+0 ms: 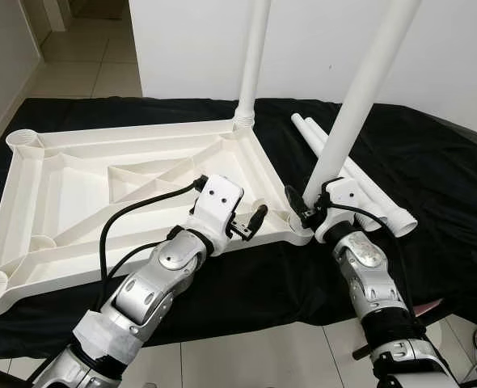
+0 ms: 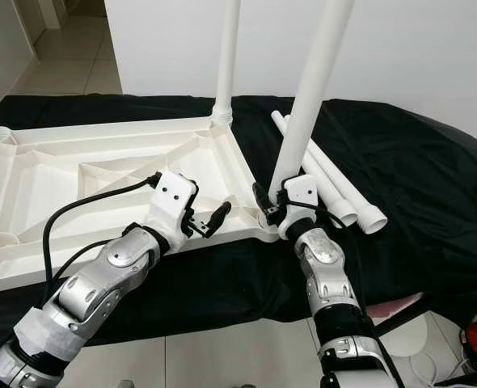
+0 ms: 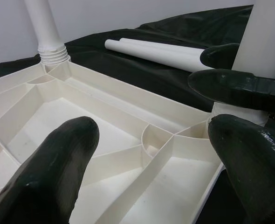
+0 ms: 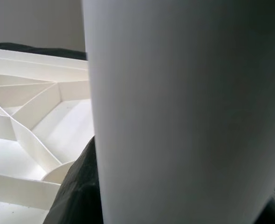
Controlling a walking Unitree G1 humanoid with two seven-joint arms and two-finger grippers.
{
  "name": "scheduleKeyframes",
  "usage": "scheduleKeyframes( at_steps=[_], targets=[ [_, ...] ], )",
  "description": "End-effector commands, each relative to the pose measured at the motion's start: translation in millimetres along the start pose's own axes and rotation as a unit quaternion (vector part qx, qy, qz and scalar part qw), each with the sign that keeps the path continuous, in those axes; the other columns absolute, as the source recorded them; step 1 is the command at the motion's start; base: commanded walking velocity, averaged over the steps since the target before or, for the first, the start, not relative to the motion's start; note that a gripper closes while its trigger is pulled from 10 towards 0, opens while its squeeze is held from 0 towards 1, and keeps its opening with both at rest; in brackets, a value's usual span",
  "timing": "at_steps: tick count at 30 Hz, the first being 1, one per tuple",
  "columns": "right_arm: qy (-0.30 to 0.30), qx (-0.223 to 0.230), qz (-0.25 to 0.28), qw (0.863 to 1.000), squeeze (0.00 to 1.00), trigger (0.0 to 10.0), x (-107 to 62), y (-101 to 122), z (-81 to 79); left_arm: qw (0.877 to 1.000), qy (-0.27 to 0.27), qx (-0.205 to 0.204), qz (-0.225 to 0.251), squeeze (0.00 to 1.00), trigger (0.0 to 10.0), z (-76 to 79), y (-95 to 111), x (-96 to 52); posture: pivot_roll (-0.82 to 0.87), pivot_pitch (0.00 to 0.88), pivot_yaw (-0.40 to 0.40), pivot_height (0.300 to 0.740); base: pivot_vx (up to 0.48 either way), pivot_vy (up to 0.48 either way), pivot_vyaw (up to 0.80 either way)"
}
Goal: Building children table
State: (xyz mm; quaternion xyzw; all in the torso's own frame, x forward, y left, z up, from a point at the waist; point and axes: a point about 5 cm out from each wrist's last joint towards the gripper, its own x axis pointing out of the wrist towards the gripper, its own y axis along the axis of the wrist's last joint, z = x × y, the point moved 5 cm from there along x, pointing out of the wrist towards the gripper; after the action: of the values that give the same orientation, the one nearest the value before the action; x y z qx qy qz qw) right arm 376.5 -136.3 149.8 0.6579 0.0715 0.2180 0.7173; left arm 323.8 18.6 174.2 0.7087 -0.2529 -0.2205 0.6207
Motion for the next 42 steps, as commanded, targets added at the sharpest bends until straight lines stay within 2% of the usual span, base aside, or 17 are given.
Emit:
scheduleKeyframes(
  at_steps=[1, 7, 15, 17, 21, 24, 27, 35, 42],
  targets=[
    [0.01, 0.019, -0.027, 0.999, 0.0, 10.0, -8.9, -20, -5.2, 0.991, -0.134, 0.007, 0.008, 0.0, 10.0, 29.1, 6, -2.4, 0.08, 0.057, -0.058, 0.74, 0.0, 0.0, 0.0],
    [0.023, 0.02, -0.029, 0.999, 0.0, 10.0, -16.0, -28, -7.3, 0.99, -0.137, 0.008, 0.01, 0.0, 10.0, 29.0, 9, -2.8, 0.07, 0.061, -0.053, 0.74, 0.0, 0.0, 0.0],
    [0.028, 0.012, -0.057, 0.998, 0.0, 10.0, -25.9, -46, -3.9, 0.99, -0.143, 0.01, 0.012, 0.0, 10.0, 29.5, 11, -2.9, 0.07, 0.065, -0.044, 0.74, 0.0, 0.0, 0.0],
    [0.024, 0.028, -0.071, 0.997, 0.0, 10.0, -25.6, -51, -3.3, 0.989, -0.144, 0.01, 0.012, 0.0, 10.0, 29.8, 12, -3.0, 0.07, 0.066, -0.043, 0.74, 0.0, 0.0, 0.0],
    [0.019, 0.029, -0.096, 0.995, 0.0, 10.0, -24.4, -58, -2.3, 0.989, -0.146, 0.009, 0.012, 0.0, 10.0, 30.3, 12, -3.4, 0.07, 0.068, -0.042, 0.74, 0.0, 0.0, 0.0],
    [0.018, 0.063, -0.106, 0.992, 0.0, 10.0, -19.7, -60, -3.7, 0.989, -0.147, 0.01, 0.012, 0.0, 10.0, 30.8, 13, -4.2, 0.08, 0.072, -0.043, 0.74, 0.0, 0.0, 0.0],
    [0.021, 0.058, -0.118, 0.991, 0.0, 10.0, -18.5, -63, -4.1, 0.989, -0.146, 0.01, 0.012, 0.0, 10.0, 30.7, 13, -4.3, 0.08, 0.073, -0.042, 0.74, 0.0, 0.0, 0.0],
    [0.016, 0.079, -0.158, 0.984, 0.0, 10.0, -16.8, -75, -3.7, 0.989, -0.145, 0.007, 0.013, 0.0, 10.0, 30.8, 14, -5.7, 0.08, 0.078, -0.048, 0.74, 0.0, 0.0, 0.0],
    [0.002, 0.095, -0.172, 0.981, 0.0, 10.0, -16.3, -78, 0.4, 0.989, -0.144, 0.007, 0.012, 0.0, 10.0, 31.3, 15, -6.7, 0.08, 0.08, -0.049, 0.74, 0.0, 0.0, 0.0]
  ],
)
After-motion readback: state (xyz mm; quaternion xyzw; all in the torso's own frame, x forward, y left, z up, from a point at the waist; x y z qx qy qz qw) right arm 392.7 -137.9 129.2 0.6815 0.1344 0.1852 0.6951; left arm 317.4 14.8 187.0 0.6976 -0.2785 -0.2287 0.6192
